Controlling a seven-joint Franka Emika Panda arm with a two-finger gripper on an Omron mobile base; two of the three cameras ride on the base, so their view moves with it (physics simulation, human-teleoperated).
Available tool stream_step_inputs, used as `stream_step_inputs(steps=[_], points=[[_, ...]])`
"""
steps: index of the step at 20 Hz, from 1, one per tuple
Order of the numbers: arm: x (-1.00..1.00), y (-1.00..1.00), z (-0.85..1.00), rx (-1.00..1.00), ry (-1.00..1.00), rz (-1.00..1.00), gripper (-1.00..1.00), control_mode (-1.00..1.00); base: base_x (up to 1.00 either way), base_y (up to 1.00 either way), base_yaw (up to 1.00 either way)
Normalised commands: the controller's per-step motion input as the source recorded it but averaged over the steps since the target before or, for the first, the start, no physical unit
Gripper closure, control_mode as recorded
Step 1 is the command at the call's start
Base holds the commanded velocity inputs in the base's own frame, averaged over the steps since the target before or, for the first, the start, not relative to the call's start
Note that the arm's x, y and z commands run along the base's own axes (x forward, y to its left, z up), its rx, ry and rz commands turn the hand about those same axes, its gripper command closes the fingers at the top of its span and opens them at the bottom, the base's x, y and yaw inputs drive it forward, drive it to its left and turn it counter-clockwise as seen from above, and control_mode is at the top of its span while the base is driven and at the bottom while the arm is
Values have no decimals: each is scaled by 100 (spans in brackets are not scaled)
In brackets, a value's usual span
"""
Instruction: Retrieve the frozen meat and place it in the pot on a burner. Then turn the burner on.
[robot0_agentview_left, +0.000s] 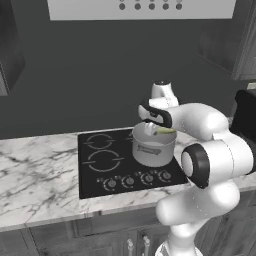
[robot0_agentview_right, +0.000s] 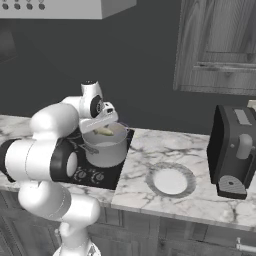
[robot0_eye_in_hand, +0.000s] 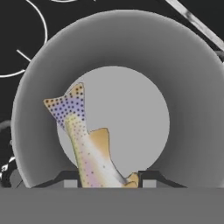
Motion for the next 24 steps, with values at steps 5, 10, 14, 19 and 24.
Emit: stream_step_inputs(steps=[5, 10, 14, 19, 24], points=[[9, 0, -40, 2, 0, 0, 100, -100, 0, 0, 0], [16, 0, -35, 0, 0, 0, 100, -100, 0, 0, 0], [18, 0, -29, 0, 0, 0, 100, -100, 0, 0, 0], [17, 0, -18, 0, 0, 0, 100, -100, 0, 0, 0], [15, 0, -20, 0, 0, 0, -100, -100, 0, 0, 0]])
